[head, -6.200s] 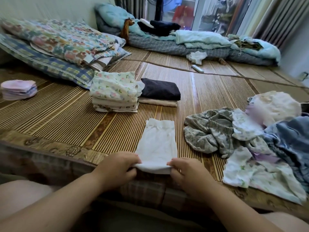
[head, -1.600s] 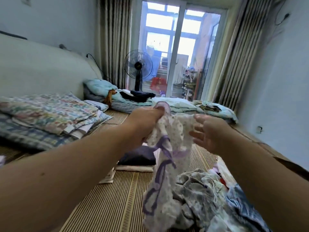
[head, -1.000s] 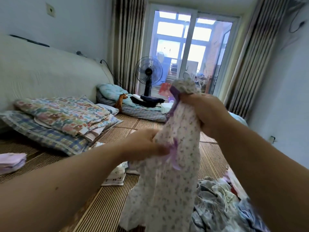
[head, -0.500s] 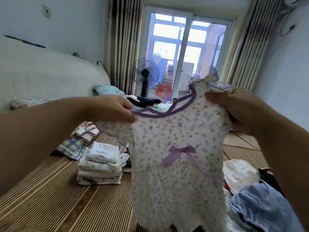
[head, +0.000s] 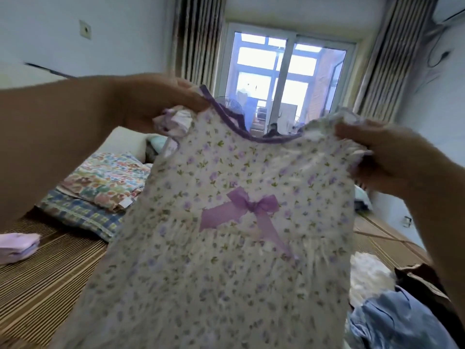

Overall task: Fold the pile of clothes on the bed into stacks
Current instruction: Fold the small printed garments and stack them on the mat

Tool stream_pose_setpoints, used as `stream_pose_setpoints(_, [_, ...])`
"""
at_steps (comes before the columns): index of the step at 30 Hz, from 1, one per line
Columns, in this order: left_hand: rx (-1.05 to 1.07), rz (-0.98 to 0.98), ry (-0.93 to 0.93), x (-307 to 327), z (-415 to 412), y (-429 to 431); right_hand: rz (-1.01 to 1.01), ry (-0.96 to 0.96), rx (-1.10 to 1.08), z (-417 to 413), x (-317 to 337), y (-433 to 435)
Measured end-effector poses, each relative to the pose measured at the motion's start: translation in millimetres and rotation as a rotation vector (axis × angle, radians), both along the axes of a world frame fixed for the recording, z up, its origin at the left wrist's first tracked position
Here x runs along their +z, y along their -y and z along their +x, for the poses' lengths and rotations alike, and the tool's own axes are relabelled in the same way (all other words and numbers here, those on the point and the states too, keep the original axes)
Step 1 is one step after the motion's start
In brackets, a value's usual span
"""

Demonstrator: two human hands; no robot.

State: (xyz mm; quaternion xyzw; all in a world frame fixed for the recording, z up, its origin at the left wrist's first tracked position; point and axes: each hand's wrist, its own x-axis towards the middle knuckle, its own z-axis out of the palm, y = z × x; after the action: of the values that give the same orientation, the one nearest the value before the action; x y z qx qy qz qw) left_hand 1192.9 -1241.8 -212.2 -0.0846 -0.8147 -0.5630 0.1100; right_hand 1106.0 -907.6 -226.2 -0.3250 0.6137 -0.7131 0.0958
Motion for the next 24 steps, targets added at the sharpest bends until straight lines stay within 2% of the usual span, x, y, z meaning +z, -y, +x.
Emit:
stream_pose_setpoints(3, [0.059, -0.164, 0.123, -20.5, -22.5, -0.9, 0.164, 0.049, -0.192, -36.1, -40.8, 18.3])
stream_pose_setpoints(8, [0.318, -0.397, 0.330, -100.6, -86.7, 10.9, 0.412, 0.187, -0.334, -105.4, -130.4, 48.5])
stream_pose_setpoints(12, [0.449, -0.586, 0.376, -174.1, -131.0, 11.4, 0.554, 0.135, -0.488, -143.2, -194.5, 64.9])
stream_pose_setpoints(15, [0.528, -0.777, 0.332, -214.5, -147.5, 7.9, 0.518, 0.113, -0.534, -154.6, -225.1, 67.7])
stream_pose_setpoints(19, [0.514, -0.662, 0.229, -258.1, -141.2, 8.8, 0.488, 0.124, -0.473, -145.3, -258.7, 54.6])
stream_pose_setpoints(22, [0.392, -0.540, 0.151, -291.1, -108.6, 7.4, 0.542, -0.002, -0.398, -119.0, -287.4, 30.3])
stream_pose_setpoints(24, [0.292, -0.551, 0.152, -312.2, -78.2, 3.5, 0.626, -0.081, -0.330, -95.4, -305.7, 10.1])
